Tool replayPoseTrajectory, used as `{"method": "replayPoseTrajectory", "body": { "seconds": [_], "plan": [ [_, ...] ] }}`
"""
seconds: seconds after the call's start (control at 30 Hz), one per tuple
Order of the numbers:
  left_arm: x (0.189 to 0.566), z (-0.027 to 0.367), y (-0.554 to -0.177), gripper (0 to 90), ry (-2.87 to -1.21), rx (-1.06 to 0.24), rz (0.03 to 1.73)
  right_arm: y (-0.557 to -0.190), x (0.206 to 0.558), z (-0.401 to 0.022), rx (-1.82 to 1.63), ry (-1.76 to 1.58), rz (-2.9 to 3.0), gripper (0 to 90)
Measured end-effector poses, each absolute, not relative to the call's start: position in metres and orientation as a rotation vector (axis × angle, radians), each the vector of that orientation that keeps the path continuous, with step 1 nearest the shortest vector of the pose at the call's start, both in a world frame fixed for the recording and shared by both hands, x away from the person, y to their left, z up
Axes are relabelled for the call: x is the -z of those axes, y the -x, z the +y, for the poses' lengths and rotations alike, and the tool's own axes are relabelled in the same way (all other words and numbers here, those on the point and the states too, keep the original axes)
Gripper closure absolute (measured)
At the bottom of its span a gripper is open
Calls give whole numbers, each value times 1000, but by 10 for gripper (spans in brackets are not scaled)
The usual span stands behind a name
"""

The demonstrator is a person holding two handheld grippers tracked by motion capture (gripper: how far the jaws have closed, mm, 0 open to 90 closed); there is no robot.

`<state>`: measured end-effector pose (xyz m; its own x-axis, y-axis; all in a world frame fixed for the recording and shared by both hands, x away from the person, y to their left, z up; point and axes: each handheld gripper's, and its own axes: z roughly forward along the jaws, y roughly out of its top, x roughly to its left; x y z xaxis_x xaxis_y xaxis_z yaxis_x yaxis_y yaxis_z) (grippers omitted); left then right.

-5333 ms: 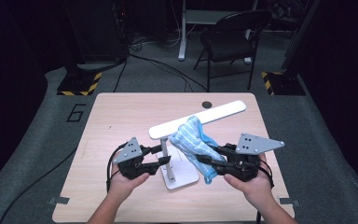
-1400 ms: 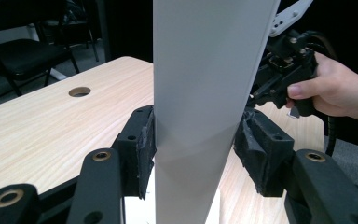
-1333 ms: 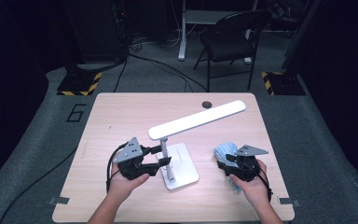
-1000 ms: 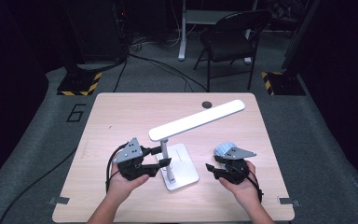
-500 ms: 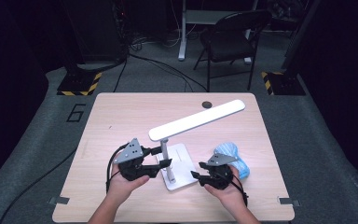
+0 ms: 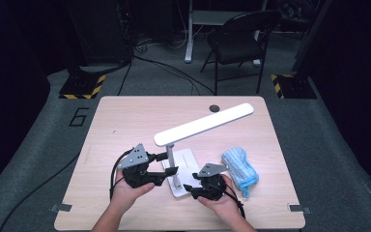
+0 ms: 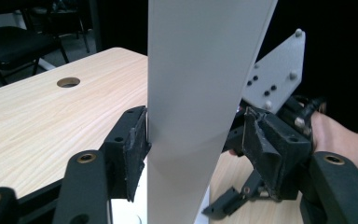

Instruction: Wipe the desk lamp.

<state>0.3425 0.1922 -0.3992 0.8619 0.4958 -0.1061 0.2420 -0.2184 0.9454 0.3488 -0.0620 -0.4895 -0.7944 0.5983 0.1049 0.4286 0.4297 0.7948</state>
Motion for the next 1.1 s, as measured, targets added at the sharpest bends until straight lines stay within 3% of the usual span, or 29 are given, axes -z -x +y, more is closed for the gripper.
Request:
{"method": "replayPoseTrajectory", "body": {
  "seconds": [0.8, 1.1],
  "plan": [
    [403, 191, -347, 416, -1821, -259, 529, -357, 502, -37, -1317, -874, 2519, 456],
    [401, 198, -344, 476, -1793, -163, 511, -358, 504, -48, -1343, -901, 2507, 481]
  ]
}}
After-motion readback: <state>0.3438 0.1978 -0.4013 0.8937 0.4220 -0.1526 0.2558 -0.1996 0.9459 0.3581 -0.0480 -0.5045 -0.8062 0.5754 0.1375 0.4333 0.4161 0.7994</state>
